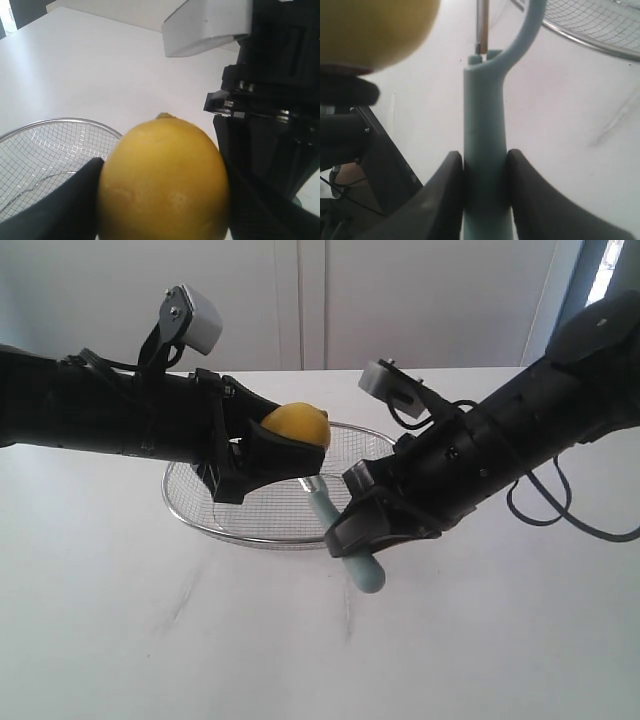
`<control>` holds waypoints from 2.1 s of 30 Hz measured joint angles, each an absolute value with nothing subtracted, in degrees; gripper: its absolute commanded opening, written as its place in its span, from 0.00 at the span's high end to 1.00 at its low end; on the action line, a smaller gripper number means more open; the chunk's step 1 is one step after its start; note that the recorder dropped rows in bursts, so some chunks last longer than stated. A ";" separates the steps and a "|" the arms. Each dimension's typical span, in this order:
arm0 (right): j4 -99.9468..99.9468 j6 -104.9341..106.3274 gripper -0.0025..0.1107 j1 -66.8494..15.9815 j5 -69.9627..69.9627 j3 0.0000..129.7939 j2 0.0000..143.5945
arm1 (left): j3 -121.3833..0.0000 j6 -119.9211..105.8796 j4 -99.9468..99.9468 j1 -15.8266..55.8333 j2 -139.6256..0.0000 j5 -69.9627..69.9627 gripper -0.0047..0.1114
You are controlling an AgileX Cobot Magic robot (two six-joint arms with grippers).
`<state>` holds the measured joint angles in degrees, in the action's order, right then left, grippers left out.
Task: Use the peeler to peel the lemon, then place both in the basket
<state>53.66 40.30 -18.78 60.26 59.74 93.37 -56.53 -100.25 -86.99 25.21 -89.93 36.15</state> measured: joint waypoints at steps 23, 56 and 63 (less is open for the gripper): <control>53.46 40.08 0.98 -11.88 64.45 59.62 84.13 | -56.53 -100.13 -86.88 25.21 -89.93 35.83 0.96; 66.80 48.76 0.98 -13.01 61.77 53.41 93.29 | -56.53 -99.57 -86.88 25.21 -89.93 36.26 0.96; 68.58 49.87 0.98 -15.38 62.07 53.41 94.78 | -56.53 -99.57 -86.88 25.21 -89.93 36.26 0.96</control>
